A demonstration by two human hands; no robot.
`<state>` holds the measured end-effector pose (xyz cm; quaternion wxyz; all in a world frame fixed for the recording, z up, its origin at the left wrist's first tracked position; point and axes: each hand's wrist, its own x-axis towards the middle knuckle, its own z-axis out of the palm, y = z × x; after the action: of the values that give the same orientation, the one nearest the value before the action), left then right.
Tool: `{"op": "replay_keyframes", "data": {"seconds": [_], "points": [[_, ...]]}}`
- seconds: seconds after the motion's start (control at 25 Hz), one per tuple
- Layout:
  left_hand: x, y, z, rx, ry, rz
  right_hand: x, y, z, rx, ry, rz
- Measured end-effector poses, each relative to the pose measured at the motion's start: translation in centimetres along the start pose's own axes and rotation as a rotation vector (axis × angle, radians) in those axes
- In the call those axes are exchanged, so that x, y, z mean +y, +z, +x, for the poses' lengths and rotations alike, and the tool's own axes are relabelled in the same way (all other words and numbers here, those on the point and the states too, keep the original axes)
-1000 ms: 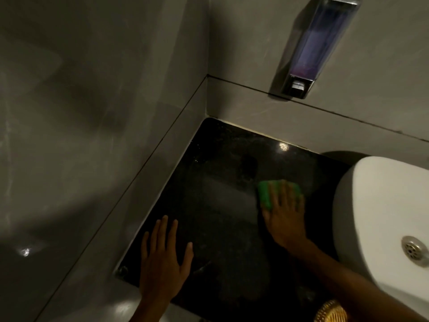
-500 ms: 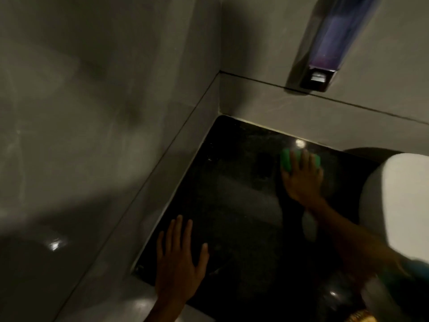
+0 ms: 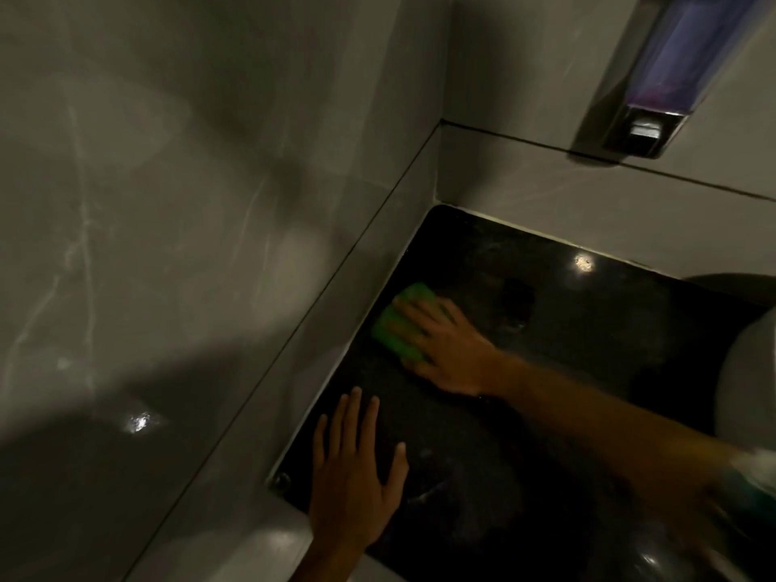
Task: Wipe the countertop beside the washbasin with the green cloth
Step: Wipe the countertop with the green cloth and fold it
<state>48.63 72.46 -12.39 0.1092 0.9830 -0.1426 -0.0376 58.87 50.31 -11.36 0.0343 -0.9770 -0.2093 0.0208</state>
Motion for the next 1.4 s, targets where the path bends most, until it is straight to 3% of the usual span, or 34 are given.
{"op": "replay_keyframes", "data": {"seconds": [0.08,0.12,0.16,0.28,0.36,0.56,0.72,0.84,0.92,1.04,1.08,1.12,1.2,1.32,1.4], "points": [[0.4,-0.1,-0.3,-0.019,0.001,-0.023,1.8,-0.3,-4.0,-0.049,-0.207,0.022],[0.6,0.0,-0.2,-0.019,0.009,-0.031,4.3,-0.6,-4.9,-0.006,-0.217,-0.012],[0.7,0.0,-0.1,-0.018,0.016,-0.034,7.0,-0.8,-5.2,0.029,-0.114,-0.024],[0.8,0.2,0.0,-0.018,0.022,-0.061,12.5,-2.0,-0.7,0.079,0.480,0.033],[0.3,0.1,0.1,-0.002,0.005,-0.064,11.1,-1.9,4.6,0.069,0.613,0.075],[-0.7,0.0,0.3,0.018,-0.020,-0.021,1.6,0.2,6.1,0.011,0.435,0.137],[-0.4,-0.9,-0.7,0.069,-0.042,-0.234,-6.7,0.8,-0.9,0.004,0.158,0.085],[-1.8,-1.5,-3.8,0.131,0.046,-0.318,-6.9,0.9,-9.9,-0.066,0.023,0.035],[-3.2,-1.1,-6.2,0.078,0.098,-0.258,-1.7,0.9,-15.0,-0.044,0.208,-0.040],[-4.5,-0.4,-8.5,0.037,0.004,-0.216,3.8,-1.4,-14.7,-0.043,0.802,0.126],[-4.8,-0.2,-9.0,0.031,-0.019,-0.218,2.5,-1.6,-13.0,-0.024,0.891,0.165],[-5.0,-0.2,-9.3,0.025,-0.025,-0.229,0.0,-1.7,-11.3,0.020,0.882,0.163],[-5.5,-0.2,-10.0,0.008,-0.015,-0.225,-8.0,-0.6,-9.6,0.094,0.664,0.085],[-5.9,-0.8,-10.7,-0.027,0.024,-0.165,-20.4,0.8,-12.5,-0.043,0.242,0.145],[-6.0,-1.2,-10.7,-0.055,0.053,-0.142,-20.4,0.3,-15.3,-0.028,0.196,0.104]]}}
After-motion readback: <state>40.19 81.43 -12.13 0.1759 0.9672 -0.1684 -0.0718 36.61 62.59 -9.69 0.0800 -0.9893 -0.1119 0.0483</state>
